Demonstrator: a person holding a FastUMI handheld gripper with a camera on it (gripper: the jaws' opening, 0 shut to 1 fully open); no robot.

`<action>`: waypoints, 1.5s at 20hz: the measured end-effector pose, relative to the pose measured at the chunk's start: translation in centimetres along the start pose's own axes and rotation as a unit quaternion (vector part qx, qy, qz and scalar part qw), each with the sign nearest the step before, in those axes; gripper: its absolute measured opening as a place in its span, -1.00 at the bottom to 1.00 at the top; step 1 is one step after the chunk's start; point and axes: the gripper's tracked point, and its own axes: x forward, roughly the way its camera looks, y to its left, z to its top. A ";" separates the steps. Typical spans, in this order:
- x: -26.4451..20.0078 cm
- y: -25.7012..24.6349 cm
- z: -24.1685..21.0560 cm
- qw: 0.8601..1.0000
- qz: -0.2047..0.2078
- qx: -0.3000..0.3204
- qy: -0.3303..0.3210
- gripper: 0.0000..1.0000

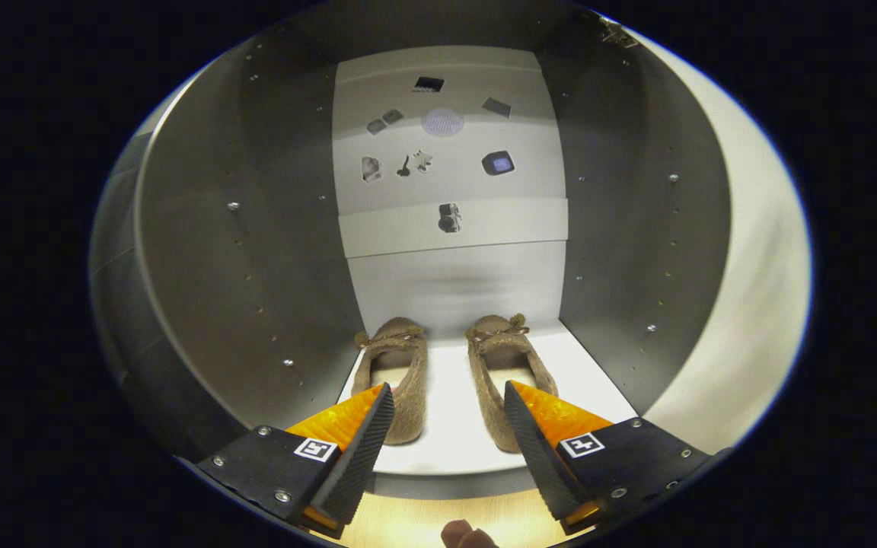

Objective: Open the shoe cabinet door, grab the shoes and put them into the shoe cabinet, then close the shoe cabinet door.

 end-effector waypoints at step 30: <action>-38.5 -18.1 -7.6 0.995 0.066 0.030 -0.076 0.86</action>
